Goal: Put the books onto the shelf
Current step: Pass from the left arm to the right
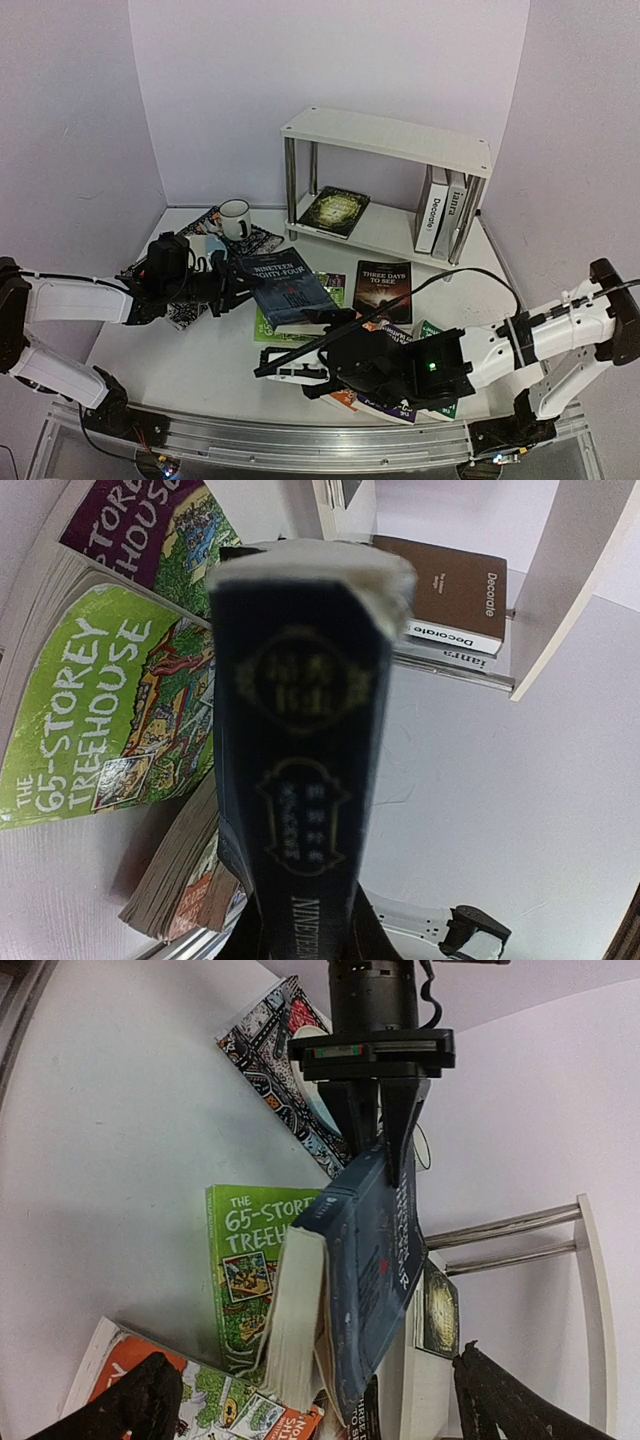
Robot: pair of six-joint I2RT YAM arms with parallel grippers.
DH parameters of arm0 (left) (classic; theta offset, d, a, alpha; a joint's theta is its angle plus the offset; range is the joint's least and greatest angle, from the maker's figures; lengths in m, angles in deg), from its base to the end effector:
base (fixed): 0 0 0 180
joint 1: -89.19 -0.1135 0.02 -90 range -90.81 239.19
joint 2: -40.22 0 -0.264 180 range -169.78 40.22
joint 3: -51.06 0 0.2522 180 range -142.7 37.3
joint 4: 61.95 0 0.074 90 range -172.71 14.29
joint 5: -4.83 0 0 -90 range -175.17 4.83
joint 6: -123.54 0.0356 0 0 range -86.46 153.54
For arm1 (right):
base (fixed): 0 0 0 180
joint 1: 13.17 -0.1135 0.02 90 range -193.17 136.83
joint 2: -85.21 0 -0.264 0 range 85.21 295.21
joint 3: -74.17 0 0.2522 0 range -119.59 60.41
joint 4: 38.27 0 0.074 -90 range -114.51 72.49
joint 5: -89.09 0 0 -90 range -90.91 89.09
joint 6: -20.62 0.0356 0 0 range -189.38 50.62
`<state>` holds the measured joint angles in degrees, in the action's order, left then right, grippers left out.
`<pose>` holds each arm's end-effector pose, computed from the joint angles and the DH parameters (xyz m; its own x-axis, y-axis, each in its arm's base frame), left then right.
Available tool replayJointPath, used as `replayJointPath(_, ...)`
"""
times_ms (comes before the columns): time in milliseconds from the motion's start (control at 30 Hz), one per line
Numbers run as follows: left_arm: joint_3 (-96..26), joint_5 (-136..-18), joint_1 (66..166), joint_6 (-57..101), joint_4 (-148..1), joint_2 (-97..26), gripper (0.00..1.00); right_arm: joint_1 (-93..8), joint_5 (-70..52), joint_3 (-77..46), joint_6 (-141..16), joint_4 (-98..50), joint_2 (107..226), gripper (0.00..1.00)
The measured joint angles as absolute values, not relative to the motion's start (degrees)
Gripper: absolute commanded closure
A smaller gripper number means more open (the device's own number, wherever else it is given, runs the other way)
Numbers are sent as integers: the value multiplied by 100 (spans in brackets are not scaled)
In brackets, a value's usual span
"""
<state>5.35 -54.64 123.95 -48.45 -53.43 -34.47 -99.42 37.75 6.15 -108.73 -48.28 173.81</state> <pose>0.2107 -0.1682 0.2094 -0.9135 -0.4043 0.0453 -0.1615 0.2581 -0.9525 0.0451 0.3475 0.2701 0.4593 -0.5625 -0.6875 -0.5791 0.3973 -0.7119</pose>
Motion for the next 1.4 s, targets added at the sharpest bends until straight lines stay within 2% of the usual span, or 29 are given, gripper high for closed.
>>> replayJointPath(233, 535, -5375, 12395, -4992, -5345, -3284, 100, -9599, 3757, 672, -10881, -5398, 17961, 9)
replayJointPath(367, 535, -5353, 12395, -5056, -5345, -3238, 100, -9416, 3969, 677, -11022, -5897, 18260, 17)
replayJointPath(533, 535, -5317, 12395, -5082, -5345, -3236, 100, -9387, 4281, 670, -11270, -6314, 18705, 39)
replayJointPath(700, 535, -5240, 12395, -5098, -5345, -3236, 100, -9387, 4489, 734, -11517, -6766, 18747, 72)
replayJointPath(800, 535, -5216, 12395, -5102, -5348, -3236, 100, -9387, 4593, 786, -11664, -7038, 18747, 82)
replayJointPath(900, 535, -5213, 12382, -5115, -5380, -3236, 100, -9378, 4683, 817, -11790, -7232, 18747, 86)
replayJointPath(1000, 535, -5215, 12377, -5112, -5380, -3237, 98, -9372, 4696, 878, -11948, -7378, 18744, 100)
replayJointPath(1133, 535, -5235, 12389, -5099, -5380, -3236, 85, -9372, 4690, 997, -12114, -7546, 18692, 100)
replayJointPath(1267, 535, -5222, 12406, -5074, -5371, -3236, 53, -9372, 4729, 1044, -12306, -7599, 18634, 100)
replayJointPath(1333, 535, -5220, 12401, -5040, -5357, -3217, 41, -9369, 4818, 1055, -12459, -7618, 18619, 100)
replayJointPath(1400, 535, -5228, 12401, -4945, -5363, -3167, 20, -9362, 4873, 1059, -12607, -7637, 18616, 100)
